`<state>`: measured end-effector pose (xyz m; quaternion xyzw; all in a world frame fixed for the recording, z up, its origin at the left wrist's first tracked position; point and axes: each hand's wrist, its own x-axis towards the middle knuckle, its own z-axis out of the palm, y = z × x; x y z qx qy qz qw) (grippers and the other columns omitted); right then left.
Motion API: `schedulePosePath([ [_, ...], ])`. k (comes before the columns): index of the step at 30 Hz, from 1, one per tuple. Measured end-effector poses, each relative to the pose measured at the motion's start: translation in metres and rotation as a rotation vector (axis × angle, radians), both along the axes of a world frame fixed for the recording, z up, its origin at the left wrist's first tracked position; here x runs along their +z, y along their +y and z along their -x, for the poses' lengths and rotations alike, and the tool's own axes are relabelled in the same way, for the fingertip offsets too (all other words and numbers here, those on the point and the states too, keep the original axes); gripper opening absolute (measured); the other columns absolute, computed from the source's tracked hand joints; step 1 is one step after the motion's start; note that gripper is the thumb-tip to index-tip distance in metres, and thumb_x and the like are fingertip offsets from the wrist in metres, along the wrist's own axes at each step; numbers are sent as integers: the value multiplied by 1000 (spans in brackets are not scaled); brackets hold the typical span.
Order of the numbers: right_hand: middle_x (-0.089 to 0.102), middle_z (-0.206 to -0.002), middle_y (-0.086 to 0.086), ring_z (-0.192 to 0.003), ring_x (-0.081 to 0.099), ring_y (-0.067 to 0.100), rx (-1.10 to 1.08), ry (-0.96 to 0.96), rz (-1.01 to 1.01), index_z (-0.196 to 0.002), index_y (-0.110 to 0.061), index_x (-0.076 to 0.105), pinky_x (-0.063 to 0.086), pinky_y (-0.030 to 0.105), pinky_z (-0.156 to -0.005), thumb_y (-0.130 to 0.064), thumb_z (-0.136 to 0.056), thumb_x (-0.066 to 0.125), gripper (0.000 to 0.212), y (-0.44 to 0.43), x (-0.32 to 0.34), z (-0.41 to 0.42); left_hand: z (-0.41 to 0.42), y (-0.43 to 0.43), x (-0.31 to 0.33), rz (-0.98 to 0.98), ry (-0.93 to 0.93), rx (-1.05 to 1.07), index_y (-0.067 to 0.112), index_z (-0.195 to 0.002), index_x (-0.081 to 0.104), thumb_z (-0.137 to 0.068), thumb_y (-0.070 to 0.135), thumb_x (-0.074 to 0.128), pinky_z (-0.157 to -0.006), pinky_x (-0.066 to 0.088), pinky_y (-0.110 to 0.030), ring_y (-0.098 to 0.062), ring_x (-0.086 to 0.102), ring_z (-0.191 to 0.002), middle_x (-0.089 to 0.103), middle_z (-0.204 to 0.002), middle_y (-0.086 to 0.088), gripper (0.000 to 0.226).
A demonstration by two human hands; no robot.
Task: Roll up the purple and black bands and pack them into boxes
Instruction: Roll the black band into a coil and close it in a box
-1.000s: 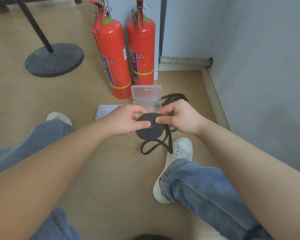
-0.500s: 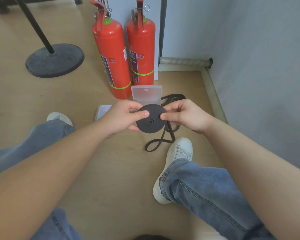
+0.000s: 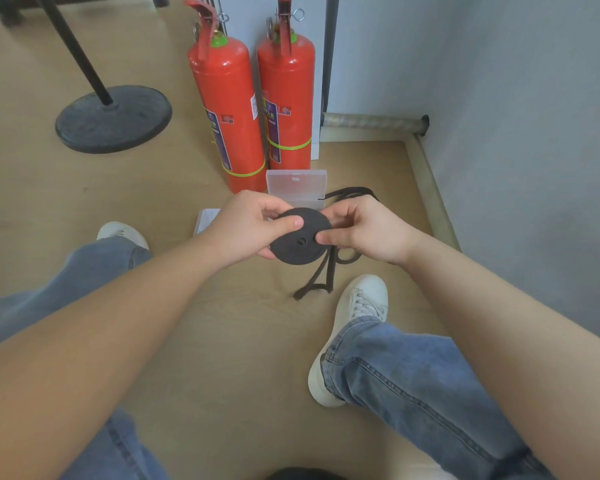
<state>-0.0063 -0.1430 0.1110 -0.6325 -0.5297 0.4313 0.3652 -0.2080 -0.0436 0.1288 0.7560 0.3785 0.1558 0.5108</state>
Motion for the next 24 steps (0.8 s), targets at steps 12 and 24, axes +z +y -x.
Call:
schedulePosePath([
  [12, 78, -82, 3, -72, 70, 16, 70, -304, 42, -93, -22, 81, 58, 37, -76, -18, -88, 79, 7, 0, 0, -4, 2, 7, -4, -31, 90, -72, 28, -109, 73, -87, 20, 77, -74, 62, -29, -7, 72, -90, 73, -102, 8, 24],
  [24, 81, -93, 3, -88, 78, 18, -107, 62, -22, -100, -14, 78, 61, 30, -83, -7, -88, 77, 14, -3, 0, 1, 2, 6, -13, 98, -8, 25, 24, -92, 73, -90, 17, 74, -67, 63, -30, -14, 75, -84, 75, -95, 0, 7],
])
